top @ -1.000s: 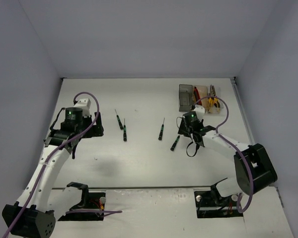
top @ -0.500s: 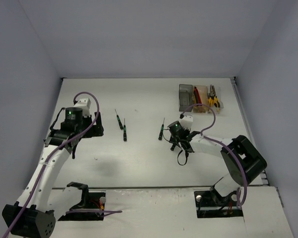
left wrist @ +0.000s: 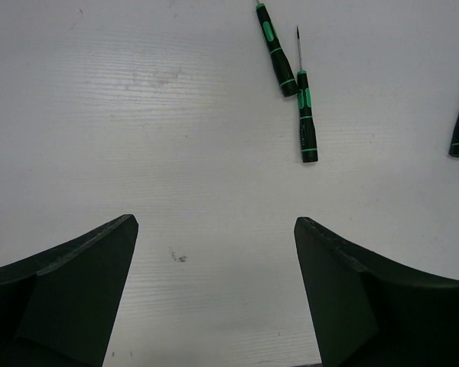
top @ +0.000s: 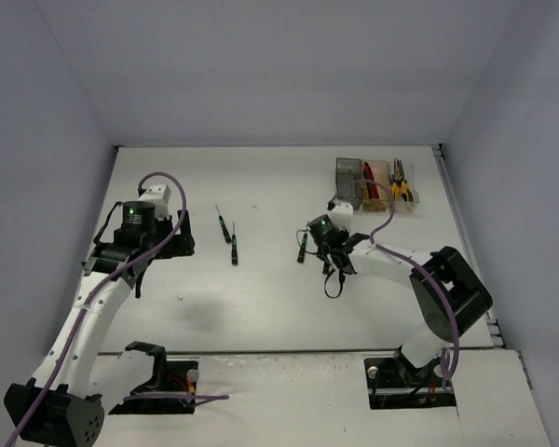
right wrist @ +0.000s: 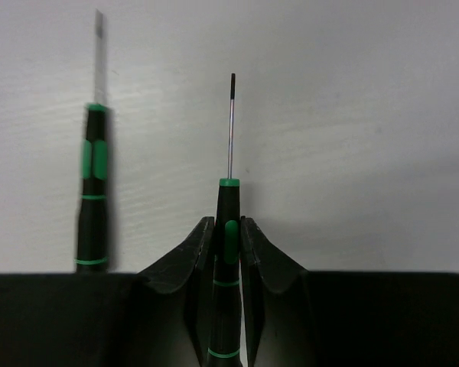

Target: Sort the tools into containers

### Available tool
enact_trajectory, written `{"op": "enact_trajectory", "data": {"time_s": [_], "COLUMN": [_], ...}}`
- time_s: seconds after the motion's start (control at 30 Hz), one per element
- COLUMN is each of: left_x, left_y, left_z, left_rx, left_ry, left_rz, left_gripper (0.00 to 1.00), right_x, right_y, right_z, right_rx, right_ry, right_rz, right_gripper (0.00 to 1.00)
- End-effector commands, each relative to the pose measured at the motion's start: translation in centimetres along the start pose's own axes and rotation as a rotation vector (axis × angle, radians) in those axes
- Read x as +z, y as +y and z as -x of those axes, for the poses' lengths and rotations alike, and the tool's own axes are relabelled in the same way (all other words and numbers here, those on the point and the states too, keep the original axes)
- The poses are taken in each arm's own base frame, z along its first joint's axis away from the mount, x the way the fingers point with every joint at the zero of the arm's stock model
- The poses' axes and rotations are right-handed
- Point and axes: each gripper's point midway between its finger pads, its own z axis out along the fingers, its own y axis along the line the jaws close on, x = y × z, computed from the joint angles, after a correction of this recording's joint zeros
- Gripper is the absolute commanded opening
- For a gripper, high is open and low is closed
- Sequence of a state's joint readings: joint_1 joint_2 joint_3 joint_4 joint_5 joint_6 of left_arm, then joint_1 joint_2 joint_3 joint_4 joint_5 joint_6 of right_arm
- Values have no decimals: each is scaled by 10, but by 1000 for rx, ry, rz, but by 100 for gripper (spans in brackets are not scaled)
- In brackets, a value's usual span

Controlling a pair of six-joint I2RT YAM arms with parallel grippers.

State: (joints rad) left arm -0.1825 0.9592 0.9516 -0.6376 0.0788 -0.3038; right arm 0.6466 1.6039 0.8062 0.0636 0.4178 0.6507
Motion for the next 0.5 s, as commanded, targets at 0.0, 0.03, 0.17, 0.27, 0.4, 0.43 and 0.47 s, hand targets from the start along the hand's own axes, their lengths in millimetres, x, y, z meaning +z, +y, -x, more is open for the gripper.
{"op": "enact_trajectory", "data": {"time_s": [0.0, 0.03, 0.17, 0.27, 0.4, 0.43, 0.47], "left_x": [-1, -1, -1, 0, 1, 0, -1], "left_y": [-3, -3, -2, -1, -1, -1, -1], "left_z": [15, 16, 15, 15, 15, 15, 15], "left_rx": [-18, -17, -16, -15, -11, -11, -11], "left_ry": [-61, -63, -61, -59, -55, -57, -60], "left_rz": [-11, -10, -5, -3, -3, -3, -2], "left_gripper": [81, 81, 81, 81, 81, 81, 81], "right_x": [-29, -28, -20, 8, 37, 49, 61], "right_y": [25, 20, 13, -2, -2, -3, -5], "right_z": [117, 132, 210, 241, 274, 277, 277], "right_rx": [-100, -100, -136, -173, -202, -205, -205], "right_ry": [-226, -244, -344, -368, -402, -400, -395], "right_rz": [64, 52, 41, 11, 52, 50, 44], "right_gripper": [0, 0, 0, 0, 0, 0, 0]}}
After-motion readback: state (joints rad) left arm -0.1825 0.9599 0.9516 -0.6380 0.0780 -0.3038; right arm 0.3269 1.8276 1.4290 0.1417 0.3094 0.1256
